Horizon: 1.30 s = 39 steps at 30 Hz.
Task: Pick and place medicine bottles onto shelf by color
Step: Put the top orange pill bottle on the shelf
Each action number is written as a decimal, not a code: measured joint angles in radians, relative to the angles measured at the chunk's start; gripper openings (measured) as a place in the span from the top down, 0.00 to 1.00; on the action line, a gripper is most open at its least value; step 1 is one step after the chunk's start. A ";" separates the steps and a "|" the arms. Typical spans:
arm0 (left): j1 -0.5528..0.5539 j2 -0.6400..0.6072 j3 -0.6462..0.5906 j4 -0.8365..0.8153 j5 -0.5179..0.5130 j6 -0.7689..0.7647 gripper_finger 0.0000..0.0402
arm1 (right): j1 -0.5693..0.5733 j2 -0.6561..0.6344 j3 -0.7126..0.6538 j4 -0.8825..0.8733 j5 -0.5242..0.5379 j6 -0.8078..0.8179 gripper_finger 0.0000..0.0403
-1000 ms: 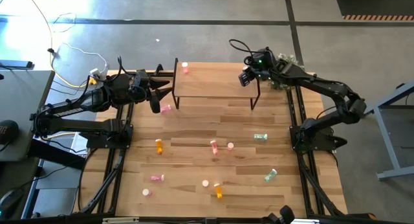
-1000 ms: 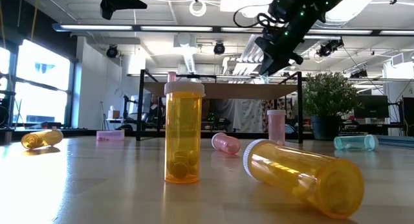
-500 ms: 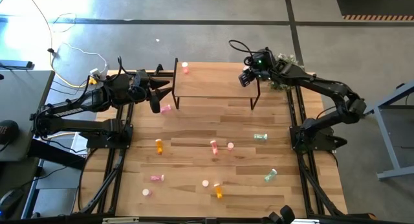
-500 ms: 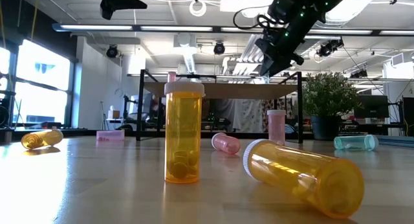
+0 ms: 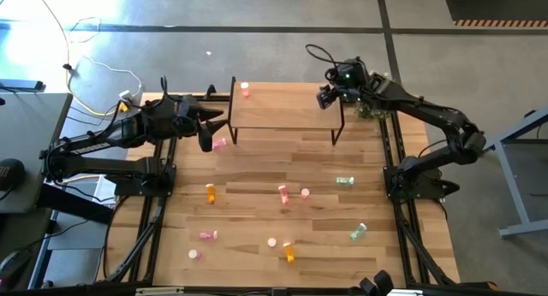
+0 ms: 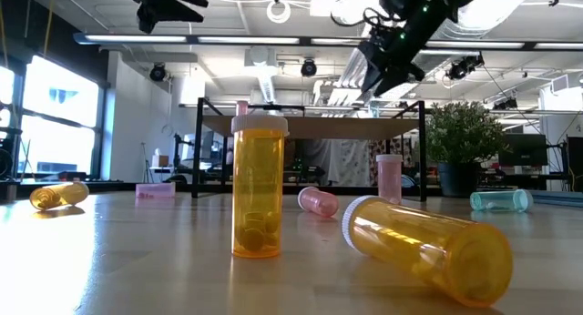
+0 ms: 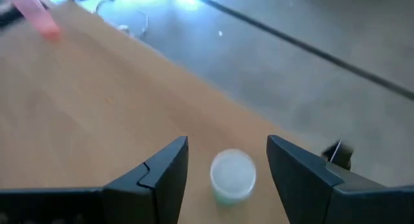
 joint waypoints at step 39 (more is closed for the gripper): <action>-0.308 0.015 -0.001 -0.715 0.194 -1.056 0.58 | 0.045 -0.001 0.496 -0.511 0.033 0.034 0.50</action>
